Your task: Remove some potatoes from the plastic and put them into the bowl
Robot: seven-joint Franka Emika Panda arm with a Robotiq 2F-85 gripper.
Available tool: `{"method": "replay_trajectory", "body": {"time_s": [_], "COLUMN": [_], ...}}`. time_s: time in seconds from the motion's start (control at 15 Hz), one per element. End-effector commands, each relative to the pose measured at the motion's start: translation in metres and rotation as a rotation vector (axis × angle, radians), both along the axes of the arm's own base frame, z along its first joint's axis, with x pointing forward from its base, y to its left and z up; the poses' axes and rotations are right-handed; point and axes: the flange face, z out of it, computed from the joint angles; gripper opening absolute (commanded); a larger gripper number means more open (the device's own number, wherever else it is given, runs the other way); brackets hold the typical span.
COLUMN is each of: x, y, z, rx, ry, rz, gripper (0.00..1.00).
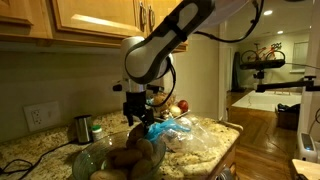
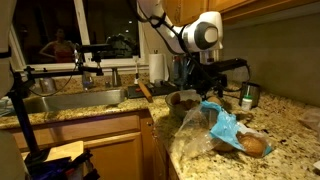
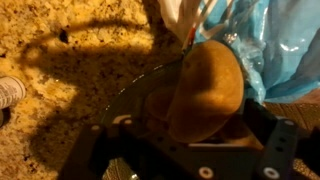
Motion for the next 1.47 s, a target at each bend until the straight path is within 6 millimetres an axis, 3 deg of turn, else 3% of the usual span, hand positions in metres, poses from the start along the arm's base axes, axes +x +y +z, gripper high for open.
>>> {"method": "replay_trajectory", "body": {"time_s": [0.0, 0.27, 0.33, 0.87, 1.0, 1.07, 1.4], "x": [0.001, -0.001, -0.018, -0.046, -0.052, -0.037, -0.041], "y": [-0.008, -0.015, -0.026, -0.045, -0.053, -0.045, -0.051], "z": [0.004, 0.003, 0.033, 0.103, 0.107, 0.101, 0.101], "rx": [-0.007, 0.009, 0.031, 0.126, 0.112, 0.112, 0.108], "ry": [0.012, 0.014, 0.001, 0.064, 0.097, 0.069, 0.086], "rz": [-0.069, -0.191, -0.215, -0.399, -0.457, -0.393, -0.429], "gripper": [1.00, 1.00, 1.00, 1.00, 1.00, 1.00, 1.00]}}
